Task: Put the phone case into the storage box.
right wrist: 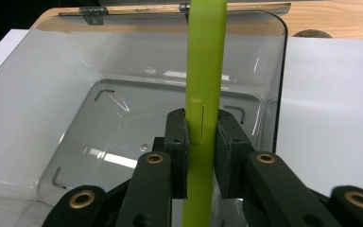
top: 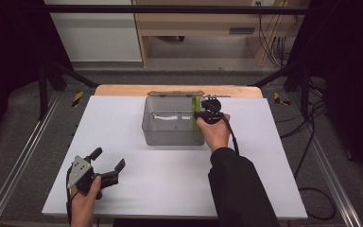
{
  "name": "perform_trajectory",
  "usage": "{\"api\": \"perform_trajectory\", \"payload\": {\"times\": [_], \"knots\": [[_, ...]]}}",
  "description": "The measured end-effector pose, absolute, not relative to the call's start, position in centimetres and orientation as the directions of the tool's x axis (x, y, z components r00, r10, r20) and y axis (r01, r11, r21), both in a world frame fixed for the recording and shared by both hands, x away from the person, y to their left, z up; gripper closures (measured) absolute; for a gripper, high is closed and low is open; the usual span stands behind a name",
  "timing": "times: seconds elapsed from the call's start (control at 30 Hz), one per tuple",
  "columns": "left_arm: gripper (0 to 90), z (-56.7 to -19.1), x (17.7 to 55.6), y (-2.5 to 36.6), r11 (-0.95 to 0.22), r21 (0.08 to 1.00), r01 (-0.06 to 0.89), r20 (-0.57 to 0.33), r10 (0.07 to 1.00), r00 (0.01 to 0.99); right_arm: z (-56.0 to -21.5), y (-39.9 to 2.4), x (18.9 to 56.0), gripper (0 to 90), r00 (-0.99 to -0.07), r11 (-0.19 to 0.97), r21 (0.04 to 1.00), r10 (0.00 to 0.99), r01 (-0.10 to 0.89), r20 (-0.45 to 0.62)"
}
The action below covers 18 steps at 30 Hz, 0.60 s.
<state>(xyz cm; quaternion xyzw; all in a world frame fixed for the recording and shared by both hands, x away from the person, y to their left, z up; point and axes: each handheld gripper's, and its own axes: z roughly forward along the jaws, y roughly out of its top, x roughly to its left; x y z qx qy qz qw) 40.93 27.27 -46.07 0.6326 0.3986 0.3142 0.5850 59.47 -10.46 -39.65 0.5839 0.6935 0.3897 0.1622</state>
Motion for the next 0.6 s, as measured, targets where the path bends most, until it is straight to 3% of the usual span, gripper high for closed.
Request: {"api": "perform_trajectory", "payload": {"times": [0.6], "knots": [[1.6, -46.07, 40.95, 27.26, 0.001, 0.991, 0.137, -0.068, 0.872, 0.485, -39.43, -10.98, 59.48, 76.8, -0.254, 0.010, 0.717, 0.939, 0.697, 0.233]]}}
